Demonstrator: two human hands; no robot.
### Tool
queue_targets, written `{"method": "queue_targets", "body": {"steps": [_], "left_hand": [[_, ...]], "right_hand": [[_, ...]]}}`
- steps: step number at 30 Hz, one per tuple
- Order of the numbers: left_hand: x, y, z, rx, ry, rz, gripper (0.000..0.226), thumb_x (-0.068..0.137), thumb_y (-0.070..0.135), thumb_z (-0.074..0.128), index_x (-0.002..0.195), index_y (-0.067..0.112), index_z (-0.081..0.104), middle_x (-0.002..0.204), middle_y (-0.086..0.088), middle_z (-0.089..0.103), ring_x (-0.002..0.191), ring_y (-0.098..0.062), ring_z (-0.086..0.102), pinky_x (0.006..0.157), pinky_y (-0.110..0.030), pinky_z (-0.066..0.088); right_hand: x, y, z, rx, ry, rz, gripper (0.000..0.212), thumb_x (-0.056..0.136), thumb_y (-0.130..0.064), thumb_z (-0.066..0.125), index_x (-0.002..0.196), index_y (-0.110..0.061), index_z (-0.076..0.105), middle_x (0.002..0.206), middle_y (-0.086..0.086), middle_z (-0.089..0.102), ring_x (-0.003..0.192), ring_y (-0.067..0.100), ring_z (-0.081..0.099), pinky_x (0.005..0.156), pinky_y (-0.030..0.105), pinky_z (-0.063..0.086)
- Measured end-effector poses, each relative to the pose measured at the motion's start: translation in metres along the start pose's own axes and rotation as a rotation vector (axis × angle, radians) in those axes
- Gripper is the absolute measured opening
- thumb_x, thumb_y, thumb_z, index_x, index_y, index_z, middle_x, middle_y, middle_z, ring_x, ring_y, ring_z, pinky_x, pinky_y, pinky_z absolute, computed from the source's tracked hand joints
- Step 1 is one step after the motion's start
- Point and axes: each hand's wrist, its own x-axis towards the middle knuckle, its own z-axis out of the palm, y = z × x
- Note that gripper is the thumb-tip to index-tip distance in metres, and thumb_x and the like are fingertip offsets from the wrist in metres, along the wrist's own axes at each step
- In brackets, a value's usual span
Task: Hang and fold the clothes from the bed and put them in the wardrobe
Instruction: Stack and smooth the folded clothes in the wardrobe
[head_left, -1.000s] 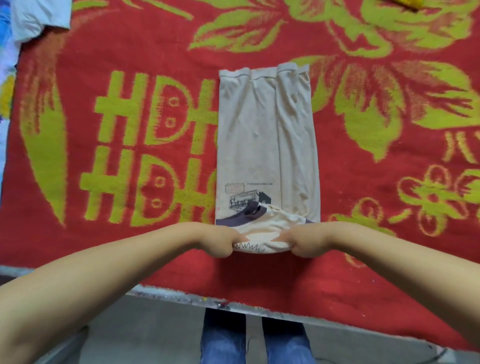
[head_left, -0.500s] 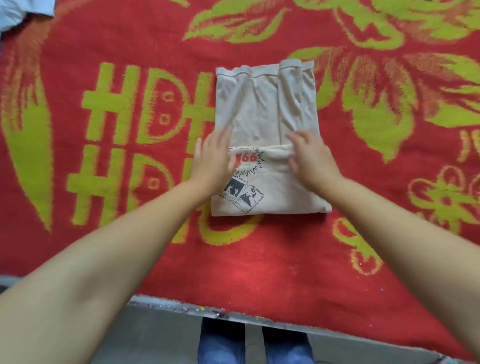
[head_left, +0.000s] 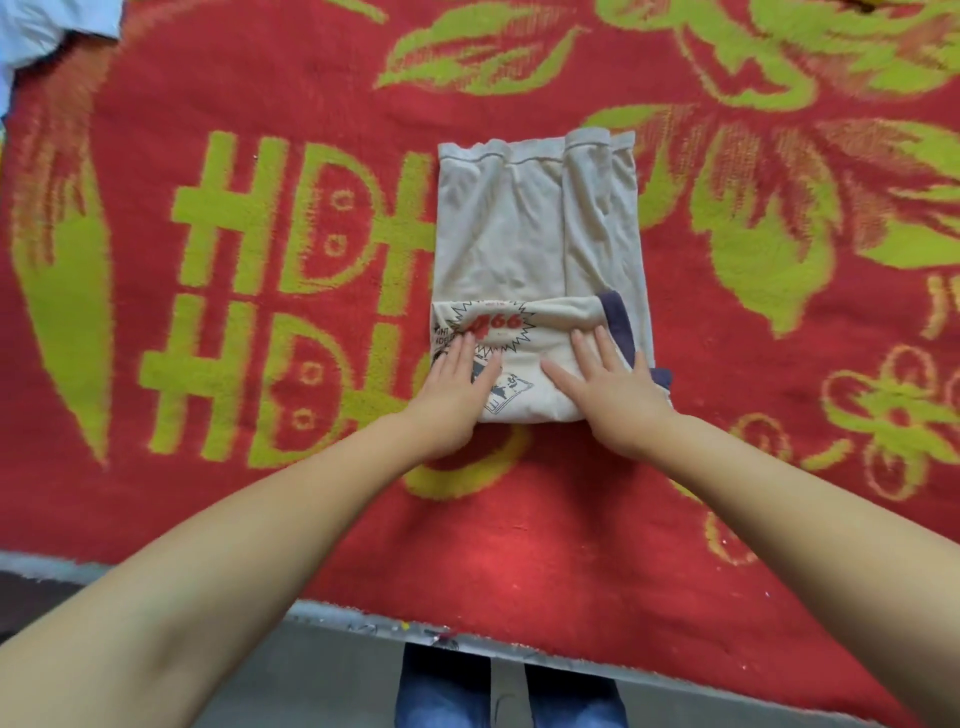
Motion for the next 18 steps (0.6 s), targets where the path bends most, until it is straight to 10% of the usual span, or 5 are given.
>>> {"method": "queue_targets", "body": {"steps": [5, 7, 9, 13, 18], "left_hand": [[-0.038, 0.001, -0.022, -0.235, -0.467, 0.186, 0.068, 0.088, -0.004, 0.036, 0.151, 0.012, 0.017, 0.153, -0.025, 0.021, 0.141, -0.035, 0.026, 0.115, -0.038, 0.026], [-0.048, 0.003, -0.030, -0.307, -0.628, 0.238, 0.037, 0.087, -0.003, 0.038, 0.119, 0.009, 0.051, 0.106, -0.021, 0.061, 0.092, -0.028, 0.062, 0.080, -0.024, 0.053], [-0.043, -0.004, -0.048, -0.403, -0.715, 0.152, 0.023, 0.083, -0.007, 0.036, 0.085, 0.011, 0.052, 0.065, -0.006, 0.050, 0.051, -0.013, 0.048, 0.042, -0.013, 0.038], [-0.011, -0.049, -0.090, -0.586, -0.493, 0.000, 0.023, 0.081, -0.007, 0.043, 0.070, 0.012, 0.050, 0.065, -0.002, 0.045, 0.057, -0.013, 0.042, 0.049, -0.022, 0.034], [0.033, -0.088, -0.107, -0.688, 0.137, -0.282, 0.023, 0.088, 0.011, 0.054, 0.109, 0.010, 0.060, 0.096, -0.006, 0.060, 0.087, -0.023, 0.055, 0.070, -0.030, 0.043]], "right_hand": [[-0.030, -0.001, -0.028, 0.181, -0.417, -0.222, 0.078, 0.085, 0.002, 0.038, 0.151, -0.035, 0.017, 0.156, 0.011, 0.016, 0.145, 0.027, 0.014, 0.108, 0.042, 0.029], [-0.040, -0.001, -0.040, 0.286, -0.579, -0.281, 0.059, 0.083, 0.000, 0.043, 0.135, -0.027, 0.046, 0.134, 0.006, 0.052, 0.123, 0.020, 0.048, 0.094, 0.027, 0.039], [-0.036, 0.009, -0.059, 0.361, -0.587, -0.256, 0.024, 0.081, -0.004, 0.049, 0.091, -0.023, 0.060, 0.094, 0.002, 0.067, 0.091, 0.017, 0.059, 0.070, 0.020, 0.043], [0.002, 0.042, -0.100, 0.380, -0.146, -0.135, 0.017, 0.085, -0.012, 0.056, 0.070, -0.019, 0.051, 0.069, -0.005, 0.052, 0.073, 0.019, 0.052, 0.051, 0.020, 0.032], [0.053, 0.061, -0.108, 0.485, 0.310, 0.159, 0.036, 0.093, -0.021, 0.052, 0.129, -0.016, 0.056, 0.128, 0.010, 0.059, 0.119, 0.029, 0.052, 0.095, 0.038, 0.042]]}}
